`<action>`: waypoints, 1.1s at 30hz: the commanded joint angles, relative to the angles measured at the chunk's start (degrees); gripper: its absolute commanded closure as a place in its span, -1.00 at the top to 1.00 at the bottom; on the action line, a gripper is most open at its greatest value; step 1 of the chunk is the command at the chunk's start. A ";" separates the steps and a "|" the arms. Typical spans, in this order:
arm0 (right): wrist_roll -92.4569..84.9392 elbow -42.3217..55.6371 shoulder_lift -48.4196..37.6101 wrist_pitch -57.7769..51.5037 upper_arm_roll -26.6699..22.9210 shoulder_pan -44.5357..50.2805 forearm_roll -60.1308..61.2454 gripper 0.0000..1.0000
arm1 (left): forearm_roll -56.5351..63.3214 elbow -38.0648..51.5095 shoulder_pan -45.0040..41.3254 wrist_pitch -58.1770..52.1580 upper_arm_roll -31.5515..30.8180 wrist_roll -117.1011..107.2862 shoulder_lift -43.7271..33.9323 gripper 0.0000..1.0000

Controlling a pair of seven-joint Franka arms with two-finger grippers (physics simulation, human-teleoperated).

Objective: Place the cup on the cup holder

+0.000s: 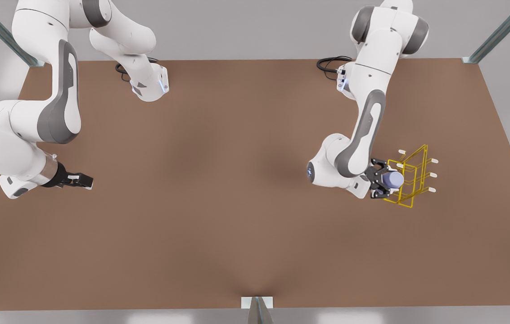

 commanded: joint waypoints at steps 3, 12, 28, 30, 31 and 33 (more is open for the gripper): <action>0.02 0.03 -0.07 -0.02 0.00 0.00 0.05 1.00 | 2.19 -3.64 0.10 2.99 0.43 -4.81 -1.86 0.53; -0.06 0.03 0.02 -0.02 0.00 0.00 0.05 1.00 | 5.00 -7.68 1.60 6.68 0.60 -4.73 -4.41 0.53; 0.02 0.38 0.46 -0.02 0.09 0.09 -0.21 1.00 | 5.80 -11.99 1.95 7.92 0.78 -5.61 -6.52 1.00; 0.20 0.38 0.46 -0.02 0.00 0.09 -0.21 1.00 | 5.79 -11.99 1.95 7.74 0.78 -5.61 -6.52 1.00; 0.20 0.38 0.46 -0.02 0.00 0.09 -0.12 1.00 | 5.79 -11.99 1.95 7.57 0.78 -5.61 -6.43 1.00; 0.29 0.38 0.46 -0.02 0.00 0.09 -0.21 1.00 | 4.05 -11.90 1.51 7.21 -0.01 -5.52 -7.83 1.00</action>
